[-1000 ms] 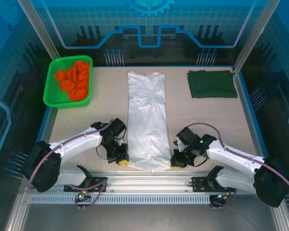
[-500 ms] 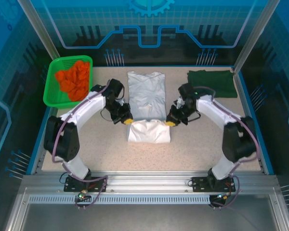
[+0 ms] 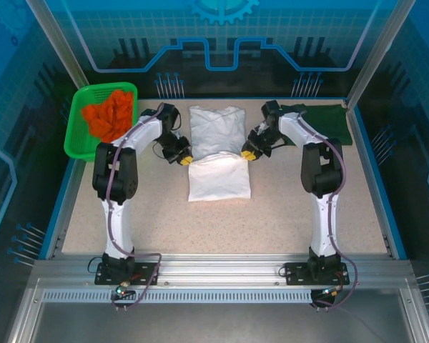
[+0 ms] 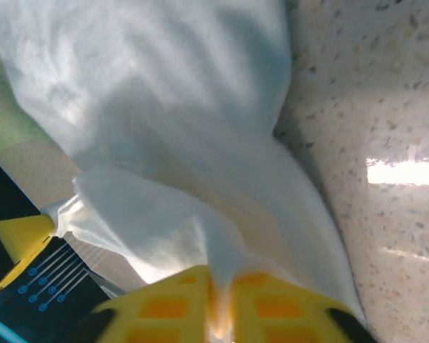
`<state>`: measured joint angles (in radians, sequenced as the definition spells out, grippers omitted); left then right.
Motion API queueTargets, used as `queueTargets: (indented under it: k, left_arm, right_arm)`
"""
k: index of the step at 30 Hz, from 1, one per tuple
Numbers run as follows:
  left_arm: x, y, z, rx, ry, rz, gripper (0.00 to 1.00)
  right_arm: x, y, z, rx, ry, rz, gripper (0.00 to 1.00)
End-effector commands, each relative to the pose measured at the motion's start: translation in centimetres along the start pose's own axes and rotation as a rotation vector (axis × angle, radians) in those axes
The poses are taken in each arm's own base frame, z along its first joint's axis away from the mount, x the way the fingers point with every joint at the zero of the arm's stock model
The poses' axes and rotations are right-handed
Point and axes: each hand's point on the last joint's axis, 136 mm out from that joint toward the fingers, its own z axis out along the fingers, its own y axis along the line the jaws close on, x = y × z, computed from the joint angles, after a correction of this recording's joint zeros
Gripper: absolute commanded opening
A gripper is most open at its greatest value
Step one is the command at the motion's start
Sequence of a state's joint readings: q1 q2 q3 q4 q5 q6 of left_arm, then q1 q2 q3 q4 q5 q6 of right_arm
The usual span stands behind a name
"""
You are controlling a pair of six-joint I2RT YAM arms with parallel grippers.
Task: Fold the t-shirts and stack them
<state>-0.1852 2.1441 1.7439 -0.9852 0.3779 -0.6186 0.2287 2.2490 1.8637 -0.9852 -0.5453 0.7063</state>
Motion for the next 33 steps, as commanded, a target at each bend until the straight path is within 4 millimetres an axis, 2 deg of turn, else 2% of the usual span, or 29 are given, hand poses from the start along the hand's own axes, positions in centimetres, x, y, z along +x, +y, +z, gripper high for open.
queueTargets:
  k: [1,2,4,5,6,7,9,11,13,15,17,19,21,24,27,30,33]
  left_arm:
    - [-1.9,0.5,-0.4,-0.031,-0.034,-0.020,0.22]
    - [-2.5,0.4,-0.9,-0.024,-0.050,-0.030,0.33]
    - [-3.5,-0.1,-2.4,-0.015,-0.104,-0.028,0.32]
    - [-3.9,-0.1,-3.6,-0.026,-0.146,-0.027,0.41]
    - [-4.1,-0.2,-4.8,-0.037,-0.186,-0.022,0.55]
    - [-4.0,-0.5,-5.7,-0.039,-0.212,-0.010,0.63]
    - [-2.9,-2.0,-7.7,-0.005,-0.267,0.042,0.69]
    - [-0.5,-4.1,-8.3,0.058,-0.268,0.109,0.67]
    - [2.8,-6.0,-7.5,0.113,-0.216,0.183,0.57]
    - [6.8,-7.5,-5.3,0.161,-0.113,0.260,0.43]
    - [9.6,-7.7,-2.7,0.167,-0.045,0.304,0.36]
    - [11.4,-6.9,-0.1,0.162,0.017,0.305,0.33]
    - [11.9,-5.3,2.3,0.130,0.045,0.286,0.31]
    - [12.1,-1.6,5.6,0.050,0.057,0.273,0.29]
    - [11.8,3.8,8.2,-0.115,0.047,0.295,0.26]
    - [13.0,7.7,8.9,-0.202,0.072,0.297,0.26]
    - [15.0,9.5,8.1,-0.201,0.098,0.281,0.27]
  right_arm:
    - [-1.0,-0.6,-1.0,-0.021,0.016,0.061,0.32]
    - [-1.5,-0.8,-1.6,-0.024,0.002,0.071,0.39]
    - [-2.1,-1.0,-3.1,-0.038,-0.034,0.086,0.49]
    - [-2.2,-1.3,-4.2,-0.042,-0.060,0.092,0.50]
    - [-2.1,-1.4,-5.3,-0.046,-0.093,0.088,0.51]
    - [-1.7,-1.3,-6.3,-0.054,-0.121,0.075,0.51]
    - [0.5,-0.7,-7.5,-0.090,-0.156,0.034,0.48]
    - [3.6,0.5,-7.0,-0.139,-0.141,-0.025,0.43]
    - [7.1,1.1,-5.1,-0.151,-0.091,-0.080,0.36]
    - [10.1,1.5,-2.7,-0.161,-0.036,-0.138,0.27]
    - [11.4,0.7,-0.7,-0.136,-0.024,-0.140,0.21]
    - [11.8,0.0,1.1,-0.155,-0.009,-0.110,0.19]
    - [11.7,-1.5,2.8,-0.105,0.003,-0.093,0.19]
    - [11.9,-3.1,5.6,-0.077,0.058,-0.081,0.19]
    - [12.3,-6.5,7.9,0.012,0.124,-0.046,0.18]
    - [14.1,-9.1,8.6,0.069,0.174,-0.034,0.18]
    - [16.7,-10.2,8.0,0.102,0.188,-0.087,0.20]
